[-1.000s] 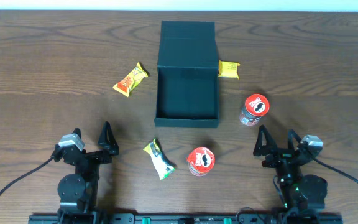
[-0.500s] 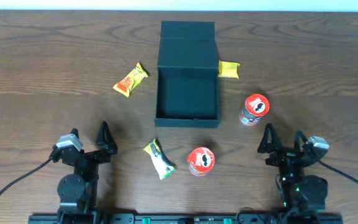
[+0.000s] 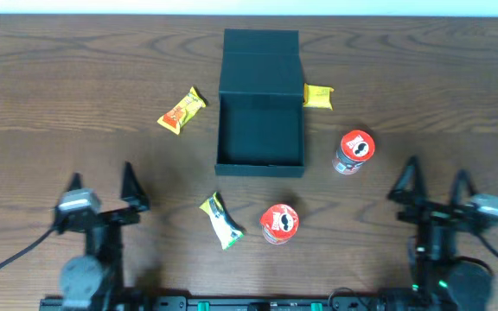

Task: Pack container
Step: 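Raise both arms from rest toward the table objects, then move right gripper to the red Pringles can right of box and grasp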

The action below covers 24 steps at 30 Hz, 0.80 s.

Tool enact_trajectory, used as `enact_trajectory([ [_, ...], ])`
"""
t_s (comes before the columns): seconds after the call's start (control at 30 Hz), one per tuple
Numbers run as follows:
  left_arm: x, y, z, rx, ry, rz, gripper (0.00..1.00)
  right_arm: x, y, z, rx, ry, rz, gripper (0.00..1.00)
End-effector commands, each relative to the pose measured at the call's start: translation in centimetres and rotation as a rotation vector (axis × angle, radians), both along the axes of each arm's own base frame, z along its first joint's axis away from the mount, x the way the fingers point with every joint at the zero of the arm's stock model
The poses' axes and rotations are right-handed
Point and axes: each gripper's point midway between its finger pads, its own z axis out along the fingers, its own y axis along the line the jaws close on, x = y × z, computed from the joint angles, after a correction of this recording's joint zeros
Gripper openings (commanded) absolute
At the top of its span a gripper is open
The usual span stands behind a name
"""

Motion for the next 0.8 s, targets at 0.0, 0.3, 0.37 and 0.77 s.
enact_trajectory([
  [0.0,-1.7,1.7,8.5,0.105,-0.076,0.118,0.95,-1.0,-1.8,6.6,-0.070,-0.041,-0.129,0.99],
  [0.3,8.3,0.4,13.8,0.230,0.491,0.027,0.95,8.0,-2.0,10.1,-0.130,0.537,-0.122,0.99],
  [0.37,10.6,-1.4,11.0,0.224,0.689,-0.090,0.95,9.8,-1.6,7.5,-0.143,0.742,-0.089,0.99],
  [0.77,17.3,-6.1,-6.1,0.078,1.262,-0.363,0.96,14.9,3.9,-6.4,-0.021,1.260,0.259,0.99],
])
